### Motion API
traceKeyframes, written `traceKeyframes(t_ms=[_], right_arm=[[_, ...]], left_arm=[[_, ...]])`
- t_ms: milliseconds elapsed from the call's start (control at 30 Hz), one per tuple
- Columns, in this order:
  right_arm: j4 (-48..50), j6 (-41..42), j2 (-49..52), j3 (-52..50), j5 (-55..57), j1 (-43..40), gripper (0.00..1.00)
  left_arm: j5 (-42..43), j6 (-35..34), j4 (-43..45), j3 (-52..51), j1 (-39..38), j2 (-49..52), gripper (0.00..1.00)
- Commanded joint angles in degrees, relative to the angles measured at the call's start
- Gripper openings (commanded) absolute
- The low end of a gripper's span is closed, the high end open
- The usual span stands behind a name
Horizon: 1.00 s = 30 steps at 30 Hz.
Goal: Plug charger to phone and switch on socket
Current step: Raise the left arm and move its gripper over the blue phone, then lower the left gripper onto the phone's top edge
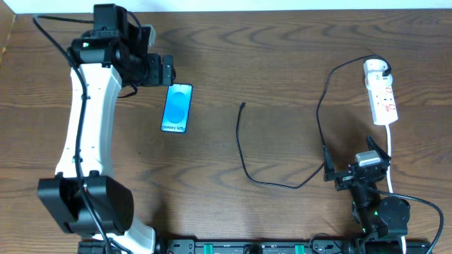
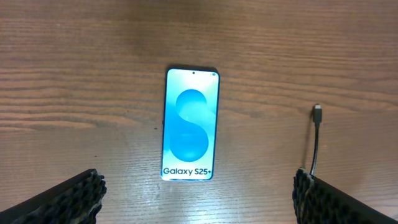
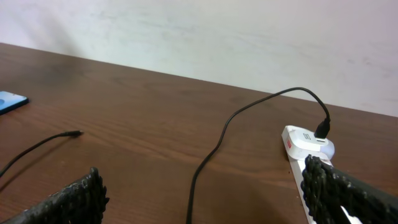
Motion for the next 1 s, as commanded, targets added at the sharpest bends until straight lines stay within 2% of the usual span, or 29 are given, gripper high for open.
traceKeyframes(t_ms=[0, 200, 567, 967], right_arm=[[-0.02, -0.63, -0.37, -0.26, 0.22, 0.87, 0.99], [-0.02, -0.63, -0.37, -0.26, 0.22, 0.87, 0.99], [-0.02, -0.63, -0.37, -0.26, 0.22, 0.87, 0.99], [-0.02, -0.63, -0.37, -0.26, 0.22, 0.87, 0.99]], left_arm=[[-0.74, -0.26, 0.79, 0.98, -0.17, 0.55, 0.98], [-1.14, -0.24, 0.96, 0.48, -0.50, 3.48, 0.98], [-7.02, -0.48, 0.74, 0.13, -2.91, 13.79, 0.98], [-6.97, -3.32, 2.89, 0.02, -3.98, 19.69, 0.98]])
